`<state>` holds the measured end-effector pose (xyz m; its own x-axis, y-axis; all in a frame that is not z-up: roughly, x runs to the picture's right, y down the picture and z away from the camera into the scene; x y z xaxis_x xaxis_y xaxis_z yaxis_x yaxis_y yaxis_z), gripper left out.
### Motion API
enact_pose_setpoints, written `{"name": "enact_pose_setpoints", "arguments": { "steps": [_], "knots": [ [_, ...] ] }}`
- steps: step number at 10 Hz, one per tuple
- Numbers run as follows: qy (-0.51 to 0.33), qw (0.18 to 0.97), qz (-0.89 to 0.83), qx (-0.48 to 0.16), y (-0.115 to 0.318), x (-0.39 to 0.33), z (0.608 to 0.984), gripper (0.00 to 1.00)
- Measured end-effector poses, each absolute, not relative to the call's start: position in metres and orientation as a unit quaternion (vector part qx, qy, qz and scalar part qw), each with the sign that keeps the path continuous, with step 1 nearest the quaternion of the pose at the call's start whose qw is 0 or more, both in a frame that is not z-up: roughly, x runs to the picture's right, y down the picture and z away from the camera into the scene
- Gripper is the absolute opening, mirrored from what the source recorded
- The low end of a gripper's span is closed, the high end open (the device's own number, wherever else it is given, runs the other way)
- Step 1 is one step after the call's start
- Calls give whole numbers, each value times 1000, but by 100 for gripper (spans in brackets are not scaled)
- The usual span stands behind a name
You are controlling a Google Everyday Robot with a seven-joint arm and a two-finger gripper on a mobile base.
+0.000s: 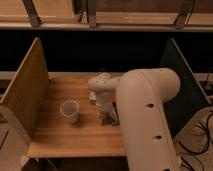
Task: Place the white sponge in the ceramic cup
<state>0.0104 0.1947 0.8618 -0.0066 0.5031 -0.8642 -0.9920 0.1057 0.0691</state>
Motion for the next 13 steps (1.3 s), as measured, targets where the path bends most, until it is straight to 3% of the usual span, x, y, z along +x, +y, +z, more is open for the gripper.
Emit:
{"name": "enact_pose_setpoints", "arguments": {
  "steps": [3, 13],
  "knots": [
    [389, 632, 594, -311, 193, 11, 864, 2],
    [321, 660, 591, -335, 161, -43, 867, 0]
  ]
}}
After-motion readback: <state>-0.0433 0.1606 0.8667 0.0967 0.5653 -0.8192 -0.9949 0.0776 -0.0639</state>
